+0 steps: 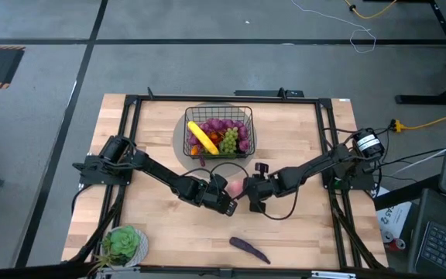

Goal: Build produce basket
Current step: Put the pink peach into the wire basket

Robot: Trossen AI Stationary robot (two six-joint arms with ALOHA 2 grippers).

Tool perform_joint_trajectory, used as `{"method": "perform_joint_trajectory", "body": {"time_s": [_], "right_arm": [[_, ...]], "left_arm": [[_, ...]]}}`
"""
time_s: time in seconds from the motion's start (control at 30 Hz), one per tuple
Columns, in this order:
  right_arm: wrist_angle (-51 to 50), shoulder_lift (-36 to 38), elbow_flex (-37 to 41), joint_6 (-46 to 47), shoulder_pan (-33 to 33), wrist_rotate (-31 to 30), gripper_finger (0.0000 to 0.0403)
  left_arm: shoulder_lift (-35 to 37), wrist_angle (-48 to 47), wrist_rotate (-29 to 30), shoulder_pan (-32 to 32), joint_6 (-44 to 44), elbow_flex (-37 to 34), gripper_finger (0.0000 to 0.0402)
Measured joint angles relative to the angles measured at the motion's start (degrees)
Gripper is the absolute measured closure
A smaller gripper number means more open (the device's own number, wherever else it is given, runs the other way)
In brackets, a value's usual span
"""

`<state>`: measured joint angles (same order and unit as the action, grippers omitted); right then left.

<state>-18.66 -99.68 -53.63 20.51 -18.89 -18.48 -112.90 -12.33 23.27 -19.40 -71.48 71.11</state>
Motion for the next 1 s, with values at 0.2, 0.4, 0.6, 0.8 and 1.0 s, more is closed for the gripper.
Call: {"method": "perform_joint_trajectory", "body": {"time_s": [0.2,0.4,0.6,0.8,1.0], "right_arm": [[1.6,0.0,-0.02,-2.1,-0.02,0.56,0.0273],[3.13,0.0,-0.02,-4.61,0.09,2.39,0.0273],[3.55,0.0,-0.02,-4.55,0.3,4.07,0.0298],[4.35,0.0,-0.02,-4.24,0.3,4.19,0.0334],[4.2,0.0,-0.02,-1.33,0.3,4.15,0.0392]], "left_arm": [[0.0,0.0,0.0,0.0,-0.02,0.0,0.0202],[0.0,-0.03,0.0,0.0,-0.02,0.02,0.0202],[0.0,-0.03,0.0,0.02,0.0,0.02,0.0202],[0.0,-0.02,0.0,0.02,0.02,0.02,0.0202],[0.0,-0.03,-0.03,0.02,0.04,0.02,0.0202]]}}
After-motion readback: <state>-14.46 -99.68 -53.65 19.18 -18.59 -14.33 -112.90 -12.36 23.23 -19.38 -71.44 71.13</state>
